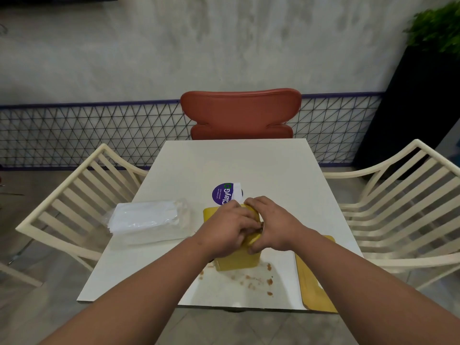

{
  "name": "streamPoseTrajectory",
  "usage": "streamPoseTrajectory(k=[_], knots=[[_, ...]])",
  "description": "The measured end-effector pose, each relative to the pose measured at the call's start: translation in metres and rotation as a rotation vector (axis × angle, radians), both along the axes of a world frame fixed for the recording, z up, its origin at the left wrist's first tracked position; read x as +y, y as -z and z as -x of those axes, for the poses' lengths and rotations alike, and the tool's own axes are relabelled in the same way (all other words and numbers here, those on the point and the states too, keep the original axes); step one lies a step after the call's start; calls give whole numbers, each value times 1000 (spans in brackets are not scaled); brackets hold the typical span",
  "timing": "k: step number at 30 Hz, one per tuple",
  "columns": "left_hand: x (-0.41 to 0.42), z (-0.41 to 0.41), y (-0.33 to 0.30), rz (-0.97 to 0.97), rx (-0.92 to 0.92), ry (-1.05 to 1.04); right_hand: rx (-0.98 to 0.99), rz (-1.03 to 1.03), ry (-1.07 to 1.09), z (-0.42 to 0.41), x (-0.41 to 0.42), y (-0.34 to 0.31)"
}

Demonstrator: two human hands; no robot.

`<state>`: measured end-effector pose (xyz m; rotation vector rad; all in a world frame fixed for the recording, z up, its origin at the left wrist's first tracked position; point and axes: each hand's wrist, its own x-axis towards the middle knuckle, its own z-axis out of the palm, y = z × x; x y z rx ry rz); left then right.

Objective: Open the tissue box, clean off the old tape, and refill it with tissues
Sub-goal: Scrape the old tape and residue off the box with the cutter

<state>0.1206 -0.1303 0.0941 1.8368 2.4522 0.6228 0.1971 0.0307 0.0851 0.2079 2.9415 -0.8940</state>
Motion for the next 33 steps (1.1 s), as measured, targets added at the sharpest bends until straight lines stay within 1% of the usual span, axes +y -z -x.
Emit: streamPoseTrajectory(k=[8, 13, 14, 16, 18, 19, 21, 25, 27, 31, 33], knots=[[-33, -2, 5, -1, -82, 47, -15, -15, 15, -2, 0, -4], [-57, 12, -11, 98, -80, 122, -18, -28, 9, -2, 0, -4], [-61, 16, -15, 85, -101, 85, -21, -33, 12, -3, 0, -4], [-65, 23, -20, -22, -153, -75, -26, -37, 13, -3, 1, -5], [-58, 22, -22, -127, -118, -193, -28, -38, 9, -3, 0, -5], [-51, 17, -21, -142, -97, -195, -29, -42, 8, -2, -1, -4], [-34, 4, -18, -120, -76, -144, -30, -46, 9, -1, -1, -4], [-8, -19, -2, 5, -22, -105, -28, -30, 9, 2, 0, -4], [-11, -23, 5, 16, -9, -163, -21, -21, 8, 1, 0, -3], [-38, -8, 6, -54, 30, -364, -8, -30, 3, 2, 2, -1], [-43, 2, -5, -6, 17, -490, -13, -29, 8, 2, 2, -2]])
